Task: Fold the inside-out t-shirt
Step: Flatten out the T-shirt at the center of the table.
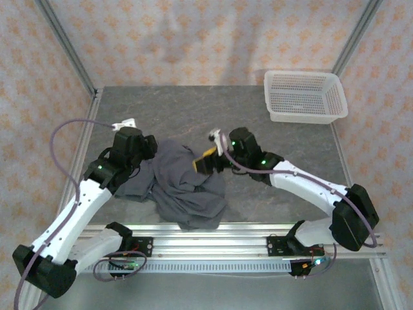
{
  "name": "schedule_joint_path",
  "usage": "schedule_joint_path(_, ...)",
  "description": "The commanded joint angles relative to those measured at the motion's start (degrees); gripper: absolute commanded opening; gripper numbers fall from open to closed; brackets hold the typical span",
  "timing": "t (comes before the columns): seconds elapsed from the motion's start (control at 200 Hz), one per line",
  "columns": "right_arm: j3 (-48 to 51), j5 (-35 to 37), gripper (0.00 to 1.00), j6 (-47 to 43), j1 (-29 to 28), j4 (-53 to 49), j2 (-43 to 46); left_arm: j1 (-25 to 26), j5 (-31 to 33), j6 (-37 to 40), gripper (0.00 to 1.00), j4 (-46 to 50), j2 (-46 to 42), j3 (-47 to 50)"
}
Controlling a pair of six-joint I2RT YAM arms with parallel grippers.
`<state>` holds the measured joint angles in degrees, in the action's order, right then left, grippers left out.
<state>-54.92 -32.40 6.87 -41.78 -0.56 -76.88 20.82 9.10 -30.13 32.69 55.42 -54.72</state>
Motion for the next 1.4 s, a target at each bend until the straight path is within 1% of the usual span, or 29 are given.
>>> schedule_joint_path(0.0,-5.6,27.2,0.72,10.1,4.2,1.0,-5.5,-1.2,10.8,-9.0,0.51,3.0,4.1,1.1)
schedule_joint_path(0.025,-7.4,28.0,0.71,11.8,5.3,-1.0,-7.7,-2.1,11.0,-10.6,0.51,3.7,4.9,1.6)
schedule_joint_path(0.055,-9.5,26.6,0.70,13.4,6.6,-2.7,-10.8,-3.3,10.2,-12.1,0.51,4.0,5.6,2.5)
schedule_joint_path(0.095,-11.1,21.7,0.67,15.1,8.4,-3.3,-14.5,-5.3,8.0,-13.8,0.51,3.6,6.0,4.4)
schedule_joint_path(0.155,-12.1,13.3,0.66,17.1,9.8,-1.6,-19.0,-8.4,3.9,-15.5,0.51,0.3,5.8,7.6)
schedule_joint_path(0.225,-14.0,2.7,0.67,16.1,9.8,-0.6,-23.5,-11.3,-0.6,-16.6,0.52,-3.0,5.8,11.1)
schedule_joint_path(0.305,-18.3,-8.6,0.69,14.8,9.0,-3.0,-29.9,-13.4,-5.5,-17.0,0.55,-6.0,7.9,13.1)
schedule_joint_path(0.345,-20.5,-12.1,0.69,14.0,8.2,-4.8,-32.8,-13.7,-7.8,-17.1,0.56,-7.4,9.8,13.6)
schedule_joint_path(0.39,-22.4,-13.9,0.69,13.2,7.0,-6.3,-35.6,-13.9,-9.4,-17.3,0.56,-8.6,12.2,13.8)
schedule_joint_path(0.415,-23.3,-14.1,0.66,12.8,6.5,-7.2,-36.8,-14.0,-10.1,-17.5,0.56,-9.0,13.7,13.8)
schedule_joint_path(0.45,-24.4,-13.8,0.60,12.4,5.7,-8.1,-37.8,-14.0,-10.9,-17.7,0.56,-9.3,15.7,13.7)
schedule_joint_path(0.515,-25.4,-14.0,0.33,12.5,5.2,-8.6,-38.5,-14.2,-12.0,-18.4,0.56,-9.8,18.8,13.5)
schedule_joint_path(0.57,-24.8,-12.5,0.14,13.4,5.3,-7.5,-37.2,-14.3,-13.0,-19.0,0.54,-11.1,20.6,13.9)
schedule_joint_path(0.605,-24.2,-11.0,0.05,13.5,5.4,-6.9,-35.8,-14.5,-14.1,-19.3,0.47,-12.2,21.4,14.2)
schedule_joint_path(0.636,-23.8,-10.0,0.00,13.3,5.5,-6.5,-34.6,-14.7,-15.3,-19.2,0.38,-13.4,22.1,14.5)
schedule_joint_path(0.671,-23.0,-8.9,0.00,13.3,5.8,-5.9,-32.8,-15.0,-16.7,-19.4,0.26,-14.3,22.6,14.6)
schedule_joint_path(0.691,-22.6,-8.3,0.00,13.3,6.0,-5.6,-31.8,-15.3,-17.6,-19.4,0.17,-14.8,22.7,14.6)
schedule_joint_path(0.696,-22.5,-8.1,0.00,13.4,6.1,-5.4,-31.6,-15.3,-17.9,-19.4,0.11,-15.0,22.8,14.6)
schedule_joint_path(0.721,-21.9,-7.4,0.00,13.6,6.5,-4.9,-30.3,-15.6,-19.1,-19.3,0.00,-15.6,22.8,14.7)
schedule_joint_path(0.786,-20.1,-6.2,0.00,15.0,7.7,-3.1,-26.9,-16.8,-21.9,-19.2,0.00,-16.9,21.7,14.8)
schedule_joint_path(0.866,-18.0,-5.0,0.00,17.1,10.1,-1.1,-22.6,-18.4,-23.5,-18.9,0.00,-17.5,16.9,14.4)
schedule_joint_path(0.951,-16.7,-3.0,0.00,17.7,13.3,-0.8,-17.1,-19.1,-21.1,-16.7,0.00,-14.1,9.6,10.8)
schedule_joint_path(1.021,-16.2,-1.2,0.00,17.6,16.1,-0.8,-11.7,-19.2,-18.5,-14.1,0.00,-9.6,4.9,4.9)
schedule_joint_path(1.081,-15.5,0.7,0.00,16.9,18.1,-0.3,-6.7,-19.2,-16.2,-11.7,0.00,-5.8,2.6,-1.3)
schedule_joint_path(1.156,-14.3,3.2,0.00,13.8,18.8,0.2,-0.1,-19.3,-13.5,-9.7,0.00,-2.1,1.1,-8.6)
schedule_joint_path(1.221,-12.5,1.5,0.00,10.6,18.2,1.4,4.7,-19.3,-10.9,-8.7,0.00,-0.6,0.1,-12.8)
schedule_joint_path(1.276,-9.2,-0.5,0.00,7.0,16.2,2.4,8.2,-19.4,-8.3,-8.4,0.00,-0.1,-0.8,-13.9)
schedule_joint_path(1.331,-4.3,-0.8,0.00,2.4,11.9,3.1,11.0,-19.3,-5.6,-8.4,0.00,0.4,-1.7,-13.1)
schedule_joint_path(1.396,2.6,-1.1,0.00,-1.7,5.8,4.0,11.9,-19.3,-3.5,-9.2,0.00,0.0,-2.7,-9.5)
